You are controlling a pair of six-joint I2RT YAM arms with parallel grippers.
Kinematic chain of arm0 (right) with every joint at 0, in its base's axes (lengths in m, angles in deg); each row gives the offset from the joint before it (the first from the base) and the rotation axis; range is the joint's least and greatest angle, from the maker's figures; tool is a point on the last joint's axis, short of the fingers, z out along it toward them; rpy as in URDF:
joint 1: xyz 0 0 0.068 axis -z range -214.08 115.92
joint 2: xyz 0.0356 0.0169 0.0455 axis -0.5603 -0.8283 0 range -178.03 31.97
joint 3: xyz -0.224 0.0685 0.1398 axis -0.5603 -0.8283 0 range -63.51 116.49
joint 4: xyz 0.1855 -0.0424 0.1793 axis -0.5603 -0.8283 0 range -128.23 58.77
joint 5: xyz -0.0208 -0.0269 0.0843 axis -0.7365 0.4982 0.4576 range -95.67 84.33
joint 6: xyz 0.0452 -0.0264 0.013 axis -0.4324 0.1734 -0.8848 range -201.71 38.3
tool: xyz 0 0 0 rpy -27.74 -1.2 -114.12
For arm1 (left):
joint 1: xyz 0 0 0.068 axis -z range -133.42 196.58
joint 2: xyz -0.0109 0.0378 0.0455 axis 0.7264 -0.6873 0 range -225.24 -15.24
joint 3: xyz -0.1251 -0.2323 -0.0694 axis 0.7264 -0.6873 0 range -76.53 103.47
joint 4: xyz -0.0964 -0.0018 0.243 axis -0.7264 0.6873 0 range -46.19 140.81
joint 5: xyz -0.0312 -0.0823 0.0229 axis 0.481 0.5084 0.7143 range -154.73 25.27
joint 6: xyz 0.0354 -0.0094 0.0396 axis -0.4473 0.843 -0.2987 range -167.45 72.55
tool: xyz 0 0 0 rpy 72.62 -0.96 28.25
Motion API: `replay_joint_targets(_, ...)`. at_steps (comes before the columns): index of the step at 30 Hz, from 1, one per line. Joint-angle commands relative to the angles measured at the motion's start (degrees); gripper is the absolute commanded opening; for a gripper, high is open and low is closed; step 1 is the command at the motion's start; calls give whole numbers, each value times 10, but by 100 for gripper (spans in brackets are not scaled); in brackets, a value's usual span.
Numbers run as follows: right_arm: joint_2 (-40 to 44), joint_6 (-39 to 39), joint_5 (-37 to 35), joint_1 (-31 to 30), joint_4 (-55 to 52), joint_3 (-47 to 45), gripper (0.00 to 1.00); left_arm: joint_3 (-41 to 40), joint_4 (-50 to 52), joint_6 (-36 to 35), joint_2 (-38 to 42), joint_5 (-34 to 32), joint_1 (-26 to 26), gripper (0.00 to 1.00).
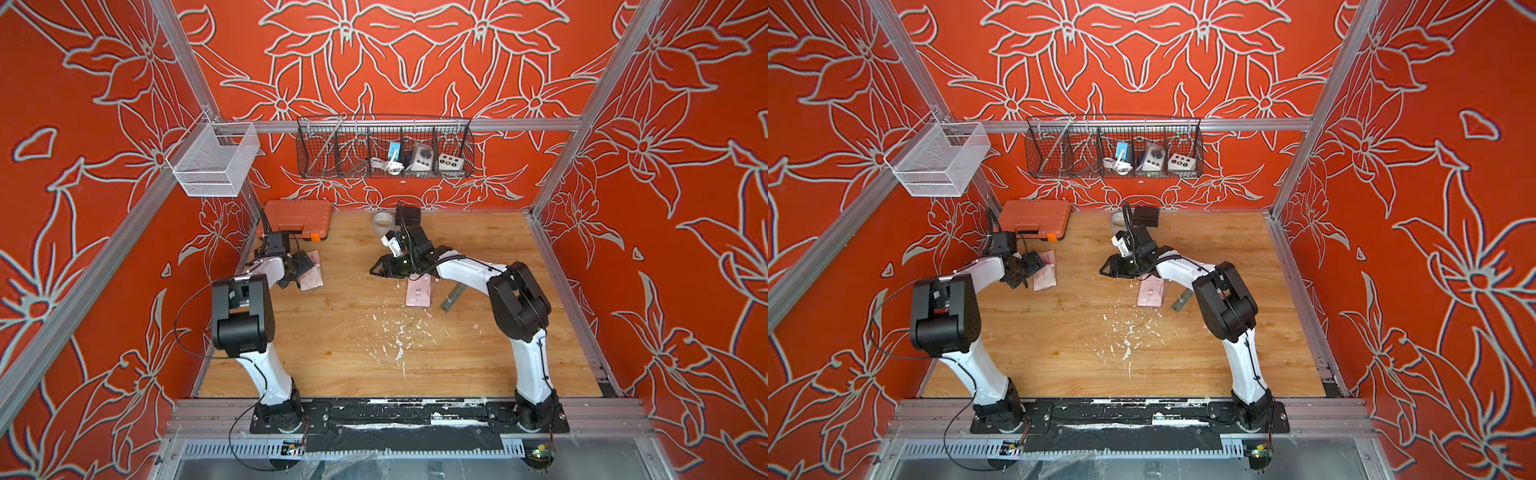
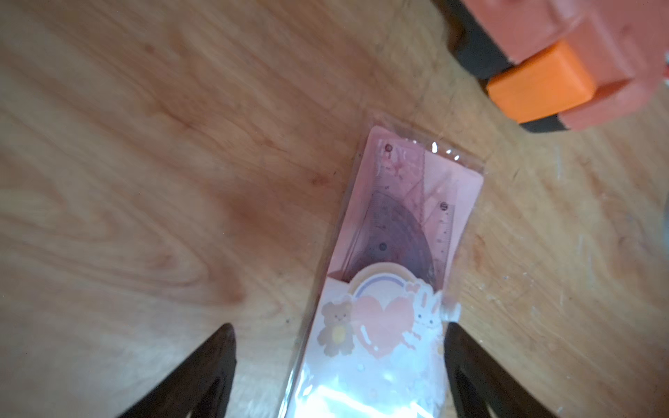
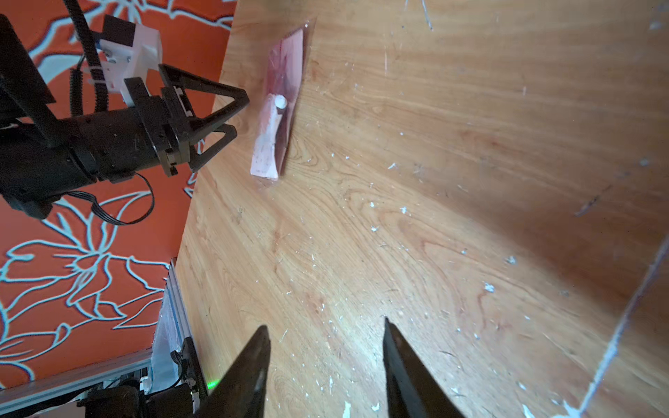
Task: Open the ruler set and take out the ruler
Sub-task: Adjust the ruler set bag at the center of the board.
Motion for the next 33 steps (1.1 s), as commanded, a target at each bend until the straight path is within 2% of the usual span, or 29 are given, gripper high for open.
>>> replay_joint_targets(1,8,-1,11,-1,4,6,51,30,15,-28,-25,69,3,88)
replay_joint_targets(6,27,5,3,-1,1,-25,51,63,46,-42,-63,129,4,88)
replay_joint_targets(10,31,-2,10,-1,16,-49,51,60,53,-40,-79,166,29,82)
replay_joint_targets(15,28,-8,13,-1,18,-59,50,-14,11,-13,-32,143,112,80)
replay_joint_targets(18,25,-7,2,-1,17,-56,50,-37,15,-17,-21,122,160,76)
replay_joint_targets(20,25,-2,-6,-1,8,-50,50,-53,11,-12,-16,117,172,69)
replay_joint_targets(23,28,5,-14,0,-2,-41,50,-85,-18,3,21,88,165,67)
replay_joint_targets(27,38,10,-21,0,-9,-37,51,-99,-45,40,63,68,130,74)
replay_joint_targets(30,47,11,-23,0,-8,-39,50,-77,-48,47,55,74,104,76)
replay_joint_targets(33,50,16,-32,0,-11,-42,50,-19,-30,17,43,46,112,76)
